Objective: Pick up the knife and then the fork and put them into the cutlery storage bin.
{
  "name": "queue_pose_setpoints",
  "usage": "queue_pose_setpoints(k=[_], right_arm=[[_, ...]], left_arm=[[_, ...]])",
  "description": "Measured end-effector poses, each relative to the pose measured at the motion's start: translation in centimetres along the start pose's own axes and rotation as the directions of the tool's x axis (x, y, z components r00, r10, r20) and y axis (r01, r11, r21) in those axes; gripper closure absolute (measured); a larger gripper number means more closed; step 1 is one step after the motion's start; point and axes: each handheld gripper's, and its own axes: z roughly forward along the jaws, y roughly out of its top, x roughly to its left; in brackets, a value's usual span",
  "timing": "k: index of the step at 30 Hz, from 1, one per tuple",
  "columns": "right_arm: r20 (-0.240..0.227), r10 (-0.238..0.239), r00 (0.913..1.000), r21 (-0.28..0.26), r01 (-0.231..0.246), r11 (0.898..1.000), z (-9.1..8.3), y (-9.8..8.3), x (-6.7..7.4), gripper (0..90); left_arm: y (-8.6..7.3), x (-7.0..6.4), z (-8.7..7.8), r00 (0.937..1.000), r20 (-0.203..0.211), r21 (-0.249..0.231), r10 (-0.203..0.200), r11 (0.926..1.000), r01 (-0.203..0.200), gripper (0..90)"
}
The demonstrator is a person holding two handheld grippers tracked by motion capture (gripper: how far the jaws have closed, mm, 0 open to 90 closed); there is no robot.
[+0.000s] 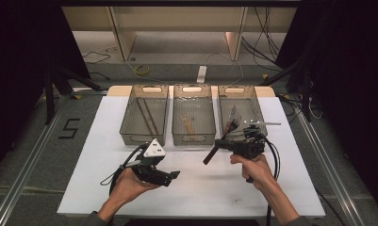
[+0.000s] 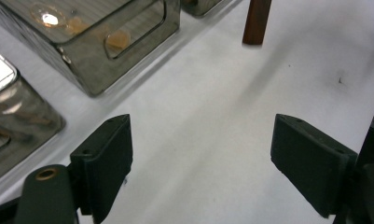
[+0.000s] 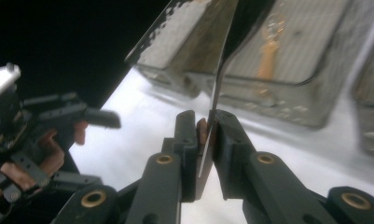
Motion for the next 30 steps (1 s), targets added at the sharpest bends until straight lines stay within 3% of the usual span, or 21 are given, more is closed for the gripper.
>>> queue_pose_setpoints(k=[5,9,16,23,30], right_arm=[[0.047,0.006,0.9989,-0.015,-0.005,1.000,-1.7,2.1,-1.0,80.5],[0.074,0.009,0.9972,-0.023,-0.007,1.000,-2.9,4.1,-1.6,80.6],[0.134,0.016,0.9909,-0.043,-0.010,0.999,-4.1,6.9,-2.8,80.6],[0.195,0.050,0.9795,-0.048,-0.042,0.998,-3.8,8.7,-4.7,80.6],[0.248,0.088,0.9649,-0.001,-0.090,0.996,-2.0,9.4,-6.7,80.6]], left_arm=[[-1.0,0.7,-0.3,0.9995,-0.019,0.012,-0.026,0.9996,0.026,19.2],[-1.3,1.3,-0.9,0.9983,-0.036,-0.007,-0.047,0.9989,0.047,18.7],[-1.8,1.9,-1.4,0.9972,-0.047,-0.010,-0.059,0.9982,0.059,16.8],[-2.0,1.8,-1.1,0.9968,-0.048,0.000,-0.064,0.9979,0.064,16.0],[-2.1,1.9,-1.1,0.9967,-0.050,0.002,-0.064,0.9979,0.064,15.8]])
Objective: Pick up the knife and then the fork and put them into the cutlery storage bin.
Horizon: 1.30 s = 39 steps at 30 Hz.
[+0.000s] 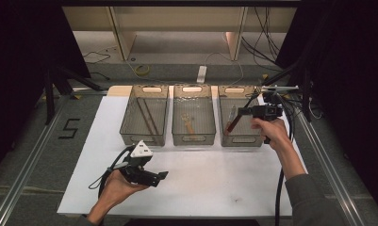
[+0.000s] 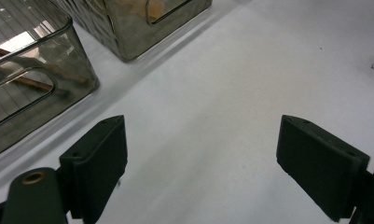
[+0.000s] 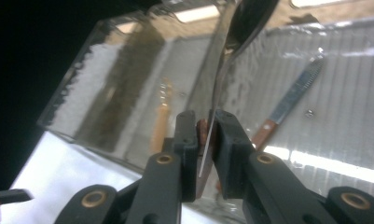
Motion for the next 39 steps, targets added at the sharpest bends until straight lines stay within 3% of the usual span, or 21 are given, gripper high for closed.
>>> queue_pose_setpoints(k=[3,11,26,31,34,39], right_arm=[[0.035,-0.002,0.9994,0.017,0.001,1.000,0.9,0.2,-0.4,80.6],[0.047,0.028,0.9985,0.047,-0.030,0.998,2.2,0.2,-1.2,80.5],[0.075,0.016,0.9970,0.119,-0.025,0.993,4.1,-0.2,-1.1,78.8],[0.107,0.005,0.9942,0.140,-0.020,0.990,4.6,-0.3,-1.0,67.4],[0.158,-0.045,0.9863,0.129,0.025,0.991,4.4,-0.3,-0.6,59.8],[0.141,-0.034,0.9894,0.116,0.017,0.993,3.8,-0.1,-0.6,51.7]], left_arm=[[-0.1,0.0,0.0,1.0000,0.000,0.002,0.002,1.0000,-0.002,15.8],[-0.1,0.0,-0.2,0.9998,0.016,-0.010,-0.008,0.9999,0.008,15.7],[-0.2,0.1,-0.2,0.9998,0.016,-0.006,-0.014,0.9999,0.014,15.7],[-0.2,0.1,-0.2,0.9998,0.016,-0.002,-0.013,0.9999,0.013,15.6],[-0.3,0.1,-0.1,0.9997,0.016,-0.003,-0.017,0.9999,0.017,15.7],[-0.2,0.1,-0.1,0.9998,0.015,-0.003,-0.016,0.9999,0.016,15.7]])
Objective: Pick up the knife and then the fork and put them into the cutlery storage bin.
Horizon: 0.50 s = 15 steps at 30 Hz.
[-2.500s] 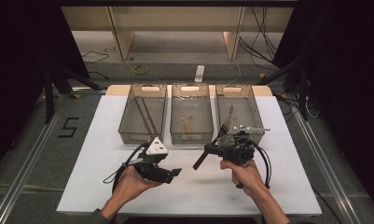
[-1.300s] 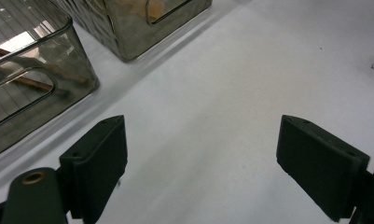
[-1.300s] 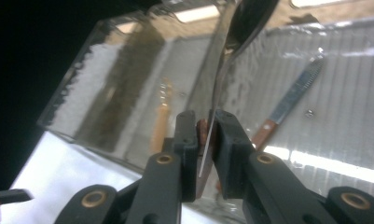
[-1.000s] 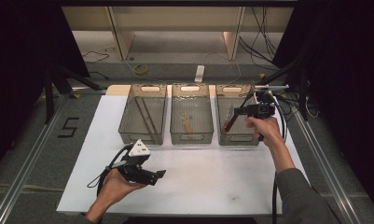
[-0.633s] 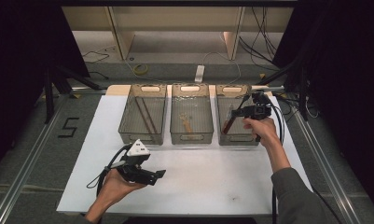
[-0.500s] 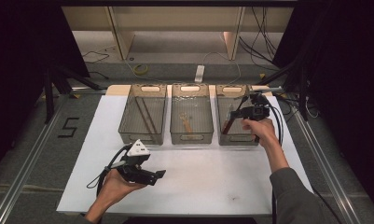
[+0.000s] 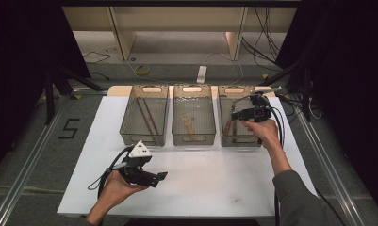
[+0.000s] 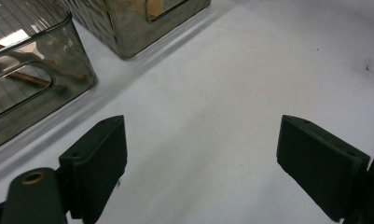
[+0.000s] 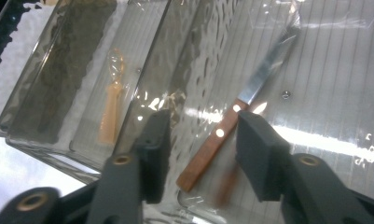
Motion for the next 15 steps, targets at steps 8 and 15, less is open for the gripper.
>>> queue_pose_setpoints(k=[8,15], right_arm=[[-0.004,-0.019,0.9998,-0.071,0.019,0.997,-1.3,-0.8,0.2,34.2],[-0.051,-0.089,0.9947,-0.151,0.081,0.985,-2.8,-2.7,1.4,31.9]], left_arm=[[0.0,0.1,-0.1,1.0000,-0.004,-0.011,0.000,0.9999,0.000,15.7],[0.1,0.0,-0.4,0.9999,-0.007,-0.044,-0.008,0.9990,0.008,15.7]])
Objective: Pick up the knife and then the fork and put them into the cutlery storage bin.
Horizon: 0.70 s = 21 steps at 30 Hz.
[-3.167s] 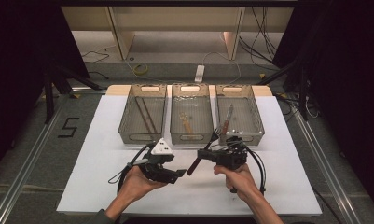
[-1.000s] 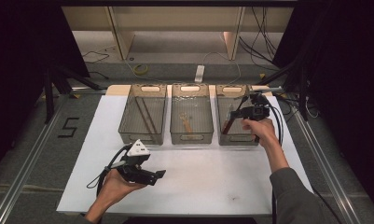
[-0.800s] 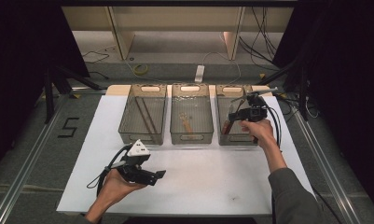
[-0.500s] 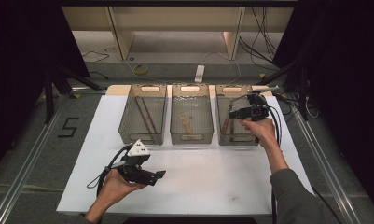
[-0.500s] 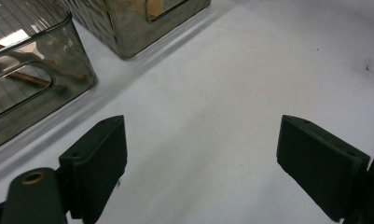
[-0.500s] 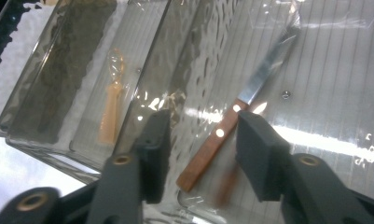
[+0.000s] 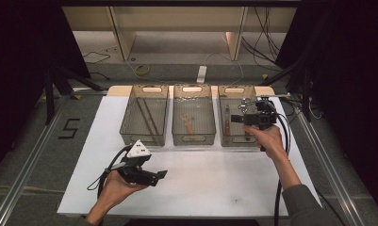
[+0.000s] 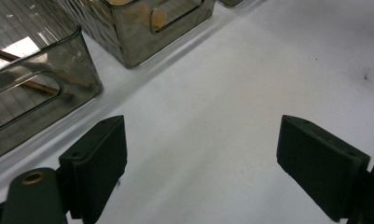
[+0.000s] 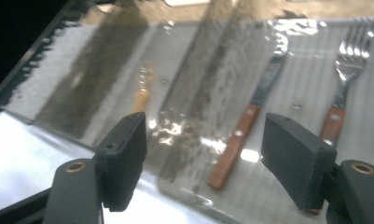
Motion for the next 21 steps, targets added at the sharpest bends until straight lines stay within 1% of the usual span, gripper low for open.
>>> queue_pose_setpoints(k=[2,3,5,8,11,12,14,16,20,21], right_arm=[[-0.022,-0.023,0.9995,-0.027,0.023,0.999,-0.5,-0.7,0.7,31.1],[-0.028,-0.031,0.9991,-0.032,0.030,0.999,-0.7,-1.0,1.0,30.7],[-0.041,-0.053,0.9977,-0.053,0.051,0.997,-1.1,-1.7,1.7,29.7],[-0.066,-0.078,0.9947,-0.084,0.072,0.994,-1.9,-2.8,2.8,29.0],[-0.069,-0.122,0.9901,-0.100,0.115,0.988,-2.4,-4.0,3.7,28.1],[-0.072,-0.130,0.9888,-0.107,0.122,0.987,-2.5,-4.4,4.0,28.1],[-0.087,-0.143,0.9859,-0.126,0.132,0.983,-2.7,-5.0,4.4,27.9],[-0.104,-0.154,0.9826,-0.132,0.140,0.981,-2.8,-5.6,4.7,26.4],[-0.119,-0.184,0.9757,-0.147,0.166,0.975,-2.8,-6.9,5.1,25.6],[-0.118,-0.190,0.9747,-0.159,0.170,0.972,-2.8,-7.2,5.2,25.6]], left_arm=[[0.0,0.1,-0.1,0.9999,0.011,-0.018,-0.013,0.9998,0.013,15.7],[0.0,0.1,-0.2,0.9997,0.017,-0.022,-0.016,0.9996,0.016,15.7],[0.0,0.1,-0.2,0.9996,0.017,-0.031,-0.023,0.9992,0.023,15.7],[0.0,0.2,-0.3,0.9996,0.018,-0.031,-0.022,0.9993,0.022,15.7],[0.0,0.2,-0.2,0.9995,0.022,-0.032,-0.025,0.9992,0.025,15.7],[0.0,0.1,-0.3,0.9993,0.027,-0.036,-0.026,0.9990,0.027,15.7],[0.1,0.1,-0.4,0.9991,0.034,-0.046,-0.026,0.9985,0.028,15.7],[0.1,0.2,-0.5,0.9990,0.036,-0.059,-0.026,0.9978,0.028,15.7],[0.0,0.3,-0.7,0.9985,0.041,-0.072,-0.035,0.9967,0.038,15.7],[0.0,0.3,-0.7,0.9985,0.042,-0.074,-0.035,0.9965,0.038,15.7]])
